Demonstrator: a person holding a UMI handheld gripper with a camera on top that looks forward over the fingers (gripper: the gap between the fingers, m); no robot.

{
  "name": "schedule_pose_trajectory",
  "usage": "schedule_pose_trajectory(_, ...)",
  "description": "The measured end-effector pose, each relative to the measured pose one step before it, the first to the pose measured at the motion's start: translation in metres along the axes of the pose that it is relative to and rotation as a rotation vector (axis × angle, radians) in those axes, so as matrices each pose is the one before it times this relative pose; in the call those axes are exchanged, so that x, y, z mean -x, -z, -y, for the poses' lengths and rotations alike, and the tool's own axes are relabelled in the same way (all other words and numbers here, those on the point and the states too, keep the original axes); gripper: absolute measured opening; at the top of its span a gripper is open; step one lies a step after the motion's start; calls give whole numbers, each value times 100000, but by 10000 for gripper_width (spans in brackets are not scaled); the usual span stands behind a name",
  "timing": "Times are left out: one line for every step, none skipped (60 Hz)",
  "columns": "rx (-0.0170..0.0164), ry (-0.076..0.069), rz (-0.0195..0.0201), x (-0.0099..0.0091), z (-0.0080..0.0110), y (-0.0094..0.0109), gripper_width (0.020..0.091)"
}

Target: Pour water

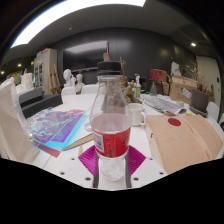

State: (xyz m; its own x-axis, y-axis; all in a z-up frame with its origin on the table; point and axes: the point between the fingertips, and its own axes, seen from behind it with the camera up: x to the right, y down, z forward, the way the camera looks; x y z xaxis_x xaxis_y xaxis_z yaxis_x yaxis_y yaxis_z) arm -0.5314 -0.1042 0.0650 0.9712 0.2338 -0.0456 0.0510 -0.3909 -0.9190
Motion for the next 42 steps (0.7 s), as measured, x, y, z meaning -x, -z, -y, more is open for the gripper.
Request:
schedule_pose_trajectory(7, -31, -122, -23, 14, 8, 344)
schedule_pose_trajectory(47, 118, -54, -3, 20, 0, 326)
schedule_pose_trajectory(-31, 230, -30, 35, -83, -124, 308)
schedule_pose_trajectory(113, 268, 44, -45, 13, 1, 290)
schedule_pose_trajectory(240, 194, -5, -13, -36, 19, 287)
schedule_pose_trajectory(192, 128, 27, -1, -14, 24, 287)
schedule_pose_trajectory(345, 249, 59, 24, -52, 6, 287)
schedule_pose_trajectory(380, 138, -14, 8, 1, 14, 288)
schedule_pose_trajectory(478, -38, -47, 18, -11, -7, 286)
schedule_pose_trajectory(495, -235, -51, 68, 10, 10, 286)
schedule_pose_trajectory(233, -375, -12, 92, 92, 1, 286)
schedule_pose_trajectory(-79, -440, -71, 52, 189, 10, 286)
schedule_pose_trajectory(-331, -336, -28, -47, 284, 75, 286)
schedule_pose_trajectory(-215, -277, -66, 95, 285, -20, 287)
schedule_pose_trajectory(-275, -319, 129, 135, 344, -48, 287)
schedule_pose_trajectory(-297, -602, 318, 172, 389, -77, 288)
schedule_pose_trajectory(-391, -816, 466, 231, 430, -93, 288)
schedule_pose_trajectory(-493, -853, 460, 225, 512, -89, 289)
schedule_pose_trajectory(-528, -945, 371, 212, 564, -99, 289)
schedule_pose_trajectory(-572, -981, 390, 232, 626, -127, 288)
schedule_pose_trajectory(-552, -1114, 314, 169, 730, -131, 288)
schedule_pose_trajectory(-709, -1220, 509, 258, 681, -162, 289)
schedule_pose_trajectory(-758, -1407, 487, 301, 730, -196, 288)
schedule_pose_trajectory(-745, -1516, 536, 288, 766, -208, 289)
schedule_pose_trajectory(-774, -1665, 565, 310, 769, -270, 289)
schedule_pose_trajectory(-799, -1793, 619, 341, 763, -261, 288)
schedule_pose_trajectory(-932, -1937, 732, 371, 797, -274, 288)
schedule_pose_trajectory(-1009, -1966, 767, 559, 855, -419, 288)
schedule_pose_trajectory(-967, -2094, 1242, 274, 758, -316, 288)
schedule_pose_trajectory(-955, -2129, 1189, 471, 781, -418, 288)
schedule_pose_trajectory(-847, -2347, 1310, 520, 770, -411, 287)
schedule_pose_trajectory(-781, -2576, 1378, 557, 735, -431, 288)
schedule_pose_trajectory(-781, -2803, 1450, 547, 694, -442, 288)
schedule_pose_trajectory(-792, -2957, 1481, 577, 715, -477, 287)
schedule_pose_trajectory(-790, -3117, 1560, 614, 681, -457, 287)
schedule_pose_trajectory(-640, -3404, 1698, 605, 648, -500, 287)
schedule_pose_trajectory(-457, -3747, 1558, 904, 664, -588, 286)
schedule_pose_trajectory(-347, -4156, 1939, 463, 580, -504, 286)
schedule_pose_trajectory(-402, -4282, 1706, 401, 486, -767, 286)
schedule_pose_trajectory(-138, -4488, 1846, 485, 477, -566, 285)
schedule_pose_trajectory(-89, -4449, 1721, 470, 465, -541, 284)
schedule_pose_trajectory(-220, -4319, 1575, 418, 468, -535, 284)
